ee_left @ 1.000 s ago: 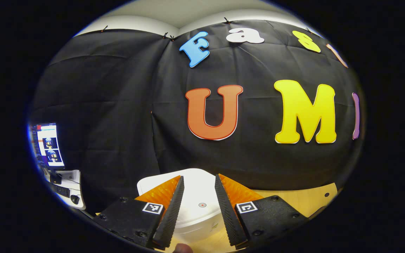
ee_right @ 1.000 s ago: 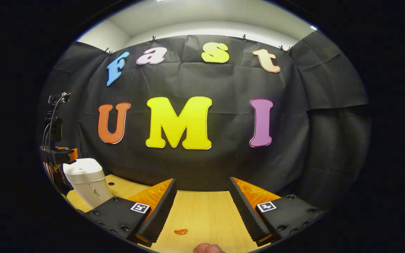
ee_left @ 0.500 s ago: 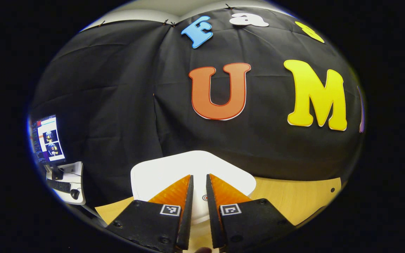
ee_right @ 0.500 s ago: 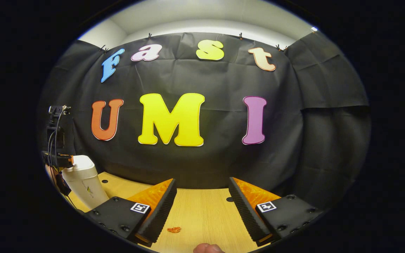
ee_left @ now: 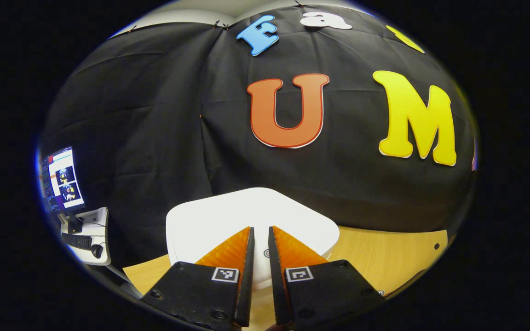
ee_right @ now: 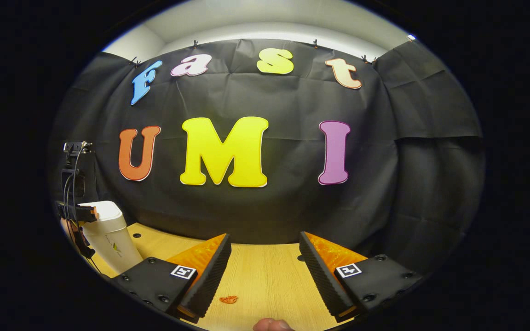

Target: Press the lid of the desktop garbage bin to open it, pick up the crumpled paper on the desktop and throw it into the bin, then pick up the pop can on the desktop and drop it into the bin, and finally close the garbage bin lid.

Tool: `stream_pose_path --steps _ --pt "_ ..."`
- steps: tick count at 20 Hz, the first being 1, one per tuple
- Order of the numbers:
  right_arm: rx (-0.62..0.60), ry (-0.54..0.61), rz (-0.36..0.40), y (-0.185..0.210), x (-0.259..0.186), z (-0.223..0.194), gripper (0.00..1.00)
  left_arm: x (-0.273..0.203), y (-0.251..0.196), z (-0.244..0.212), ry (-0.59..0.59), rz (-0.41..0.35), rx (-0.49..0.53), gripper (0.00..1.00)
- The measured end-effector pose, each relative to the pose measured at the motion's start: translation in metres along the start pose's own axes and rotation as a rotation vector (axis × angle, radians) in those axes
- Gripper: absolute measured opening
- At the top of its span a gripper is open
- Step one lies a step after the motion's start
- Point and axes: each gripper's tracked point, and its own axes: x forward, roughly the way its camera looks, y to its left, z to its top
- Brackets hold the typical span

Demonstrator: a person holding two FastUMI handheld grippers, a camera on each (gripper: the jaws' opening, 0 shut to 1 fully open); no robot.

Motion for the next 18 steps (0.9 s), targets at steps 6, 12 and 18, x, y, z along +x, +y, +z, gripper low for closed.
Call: stream_pose_path --steps 6,12,18 --pt "-0.001 0.025 0.010 0.006 0.001 -0.009 0.94 0.001 0.002 -0.006 0.011 0.003 0.010 0.19" --pt "-0.005 0.018 0.029 0.017 -0.003 -0.007 0.94 0.000 0.000 -0.003 -0.033 -0.007 0.052 0.09" --pt "-0.016 -0.005 0.029 0.017 -0.009 0.001 0.94 -0.014 -0.009 0.030 -0.143 -0.055 0.127 0.07"
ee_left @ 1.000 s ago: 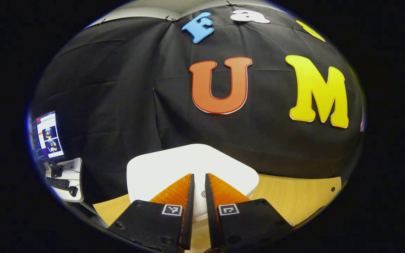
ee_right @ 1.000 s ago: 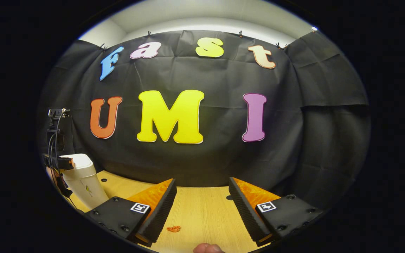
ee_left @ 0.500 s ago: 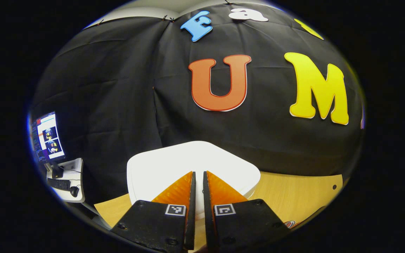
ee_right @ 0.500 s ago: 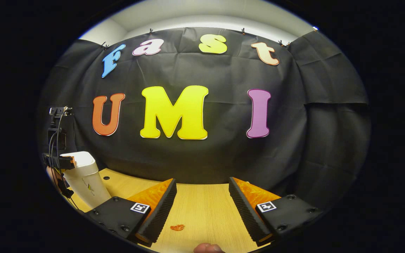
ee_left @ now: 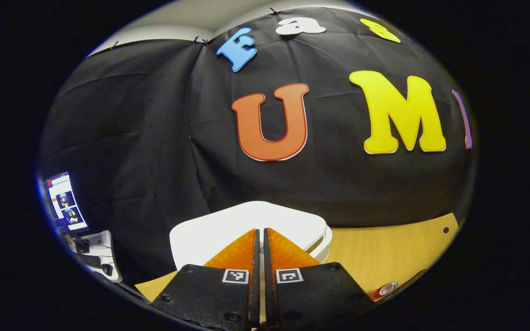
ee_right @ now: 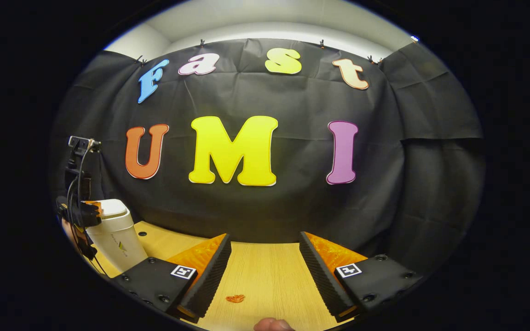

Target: Press the lid of the desktop garbage bin to open it, pick up the crumpled paper on the desktop and throw it into the bin, then pick up the pop can on the desktop and drop it into the bin, and finally close the garbage bin lid.

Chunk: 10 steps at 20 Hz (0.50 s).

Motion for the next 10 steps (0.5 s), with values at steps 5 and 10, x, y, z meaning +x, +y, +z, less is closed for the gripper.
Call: stream_pose_path --steps 5,10 --pt "0.012 -0.013 -0.001 -0.003 -0.004 0.004 0.94 -0.020 -0.024 0.058 -0.132 -0.096 -0.005 0.08" --pt "0.022 -0.019 0.032 -0.002 -0.007 0.005 0.94 -0.055 -0.064 0.088 -0.186 -0.248 -0.026 0.10"
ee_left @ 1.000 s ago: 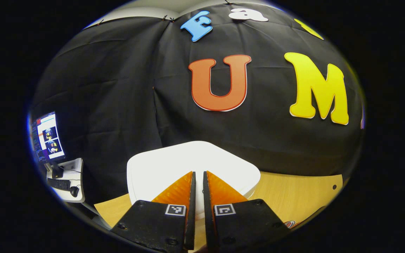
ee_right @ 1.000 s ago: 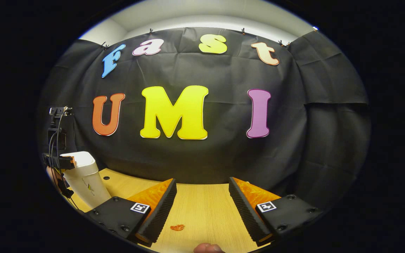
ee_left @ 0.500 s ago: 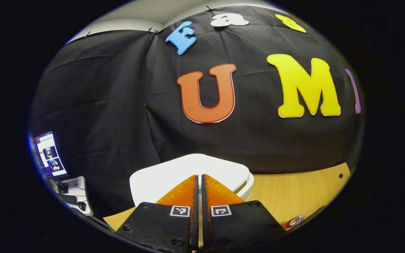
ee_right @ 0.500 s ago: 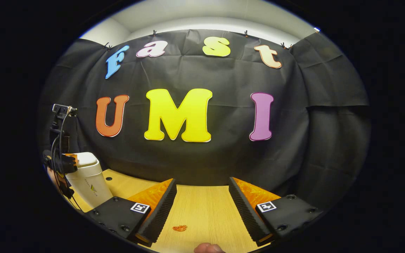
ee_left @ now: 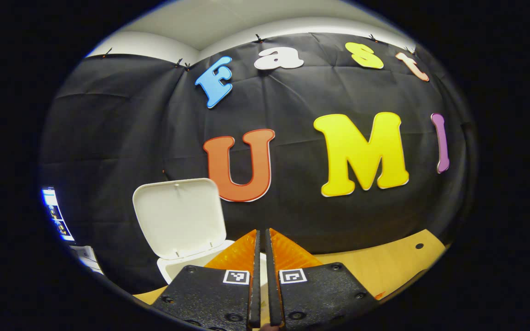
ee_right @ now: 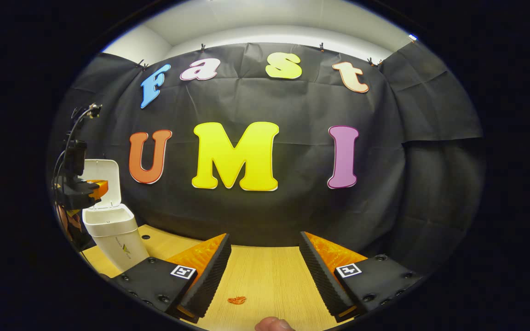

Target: Press the lid of the desktop garbage bin to open it, pick up the crumpled paper on the desktop and throw it into the bin, then pick up the pop can on the desktop and drop it into the bin, and finally close the garbage bin lid.

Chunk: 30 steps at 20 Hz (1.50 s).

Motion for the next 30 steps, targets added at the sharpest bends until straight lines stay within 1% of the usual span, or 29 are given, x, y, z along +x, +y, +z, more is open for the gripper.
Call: stream_pose_path --steps 2,3,4,5,6,8,10,11,12,15,16,17,18,19,22,23,24,30 --pt "0.004 -0.002 -0.006 -0.006 -0.002 0.000 0.93 -0.016 -0.025 0.012 -0.028 -0.081 -0.010 0.11" --pt "0.006 -0.003 -0.008 -0.009 -0.004 0.000 0.94 -0.022 -0.039 0.014 -0.028 -0.121 -0.023 0.12" --pt "0.009 -0.003 -0.013 -0.012 -0.003 0.000 0.94 -0.029 -0.051 0.011 -0.017 -0.154 -0.038 0.15" --pt "0.015 -0.004 -0.017 -0.017 -0.004 -0.001 0.94 -0.040 -0.061 0.006 0.008 -0.189 -0.052 0.12" --pt "0.021 -0.004 -0.020 -0.019 -0.005 -0.001 0.94 -0.048 -0.072 0.001 0.033 -0.215 -0.065 0.29" --pt "0.020 -0.005 -0.025 -0.024 -0.006 -0.003 0.94 -0.063 -0.091 -0.006 0.058 -0.265 -0.096 0.41" --pt "0.012 -0.003 -0.018 -0.027 -0.008 -0.006 0.94 -0.074 -0.099 -0.013 0.073 -0.285 -0.107 0.45" --pt "0.006 -0.002 -0.010 -0.027 -0.010 -0.007 0.94 -0.080 -0.100 -0.017 0.086 -0.279 -0.103 0.53" --pt "-0.004 0.001 -0.001 -0.028 -0.011 -0.011 0.94 -0.085 -0.104 -0.021 0.088 -0.288 -0.119 0.52" --pt "-0.023 0.020 0.024 -0.030 -0.014 -0.021 0.94 -0.099 -0.113 -0.023 0.081 -0.311 -0.146 0.55" --pt "-0.025 0.033 0.028 -0.032 -0.015 -0.028 0.94 -0.102 -0.113 -0.026 0.082 -0.308 -0.138 0.65" --pt "-0.026 0.050 0.033 -0.033 -0.015 -0.035 0.94 -0.104 -0.113 -0.026 0.078 -0.301 -0.135 0.83" --pt "-0.023 0.067 0.042 -0.032 -0.015 -0.044 0.94 -0.107 -0.114 -0.028 0.075 -0.303 -0.135 0.88" --pt "-0.015 0.090 0.049 -0.033 -0.013 -0.053 0.94 -0.110 -0.116 -0.029 0.071 -0.313 -0.135 0.90" --pt "-0.013 0.171 0.064 -0.035 -0.013 -0.090 0.94 -0.116 -0.122 -0.029 0.062 -0.329 -0.094 0.94" --pt "-0.011 0.197 0.072 -0.034 -0.013 -0.101 0.93 -0.118 -0.121 -0.031 0.061 -0.329 -0.082 0.96" --pt "-0.009 0.222 0.082 -0.033 -0.014 -0.113 0.94 -0.120 -0.123 -0.032 0.063 -0.334 -0.078 0.96" --pt "-0.004 0.377 0.166 -0.014 -0.007 -0.175 0.94 -0.134 -0.122 -0.048 0.128 -0.335 -0.078 0.97"
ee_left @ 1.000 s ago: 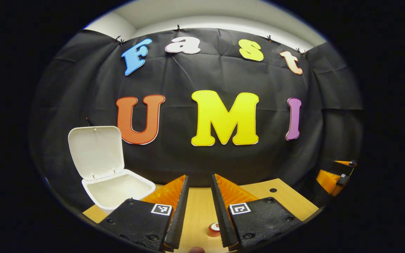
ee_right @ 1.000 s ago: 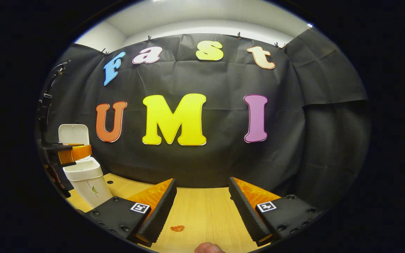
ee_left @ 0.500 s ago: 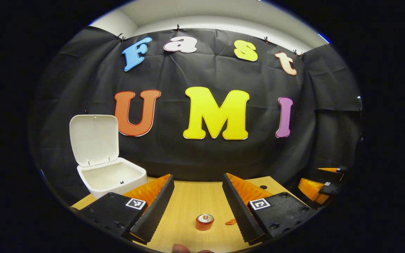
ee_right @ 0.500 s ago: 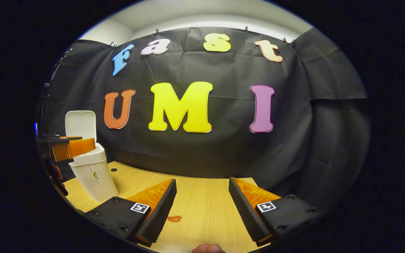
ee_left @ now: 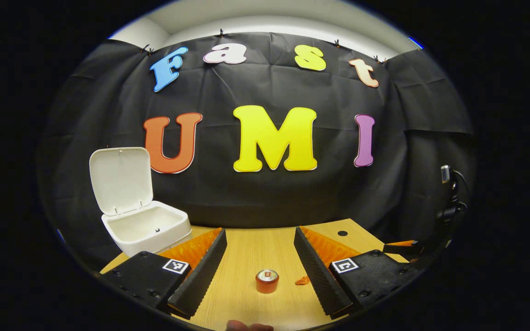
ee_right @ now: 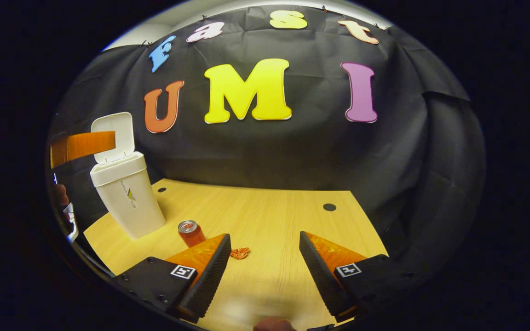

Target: Press the lid of the desktop garbage bin to open it, pick up the crumpled paper on the desktop and throw it into the bin, then pick up the pop can on the desktop and drop it into the bin, and finally close the garbage bin lid.

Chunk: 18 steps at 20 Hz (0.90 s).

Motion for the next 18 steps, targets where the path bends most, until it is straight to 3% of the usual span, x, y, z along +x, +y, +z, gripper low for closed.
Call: stream_pose_path --steps 7,18 --pt "-0.044 0.135 0.090 0.024 0.049 -0.052 0.95 -0.022 0.011 -0.010 0.043 0.048 0.035 0.96" --pt "-0.124 0.269 0.107 0.040 0.117 -0.111 0.94 -0.050 0.062 -0.020 0.099 0.201 0.032 0.96"
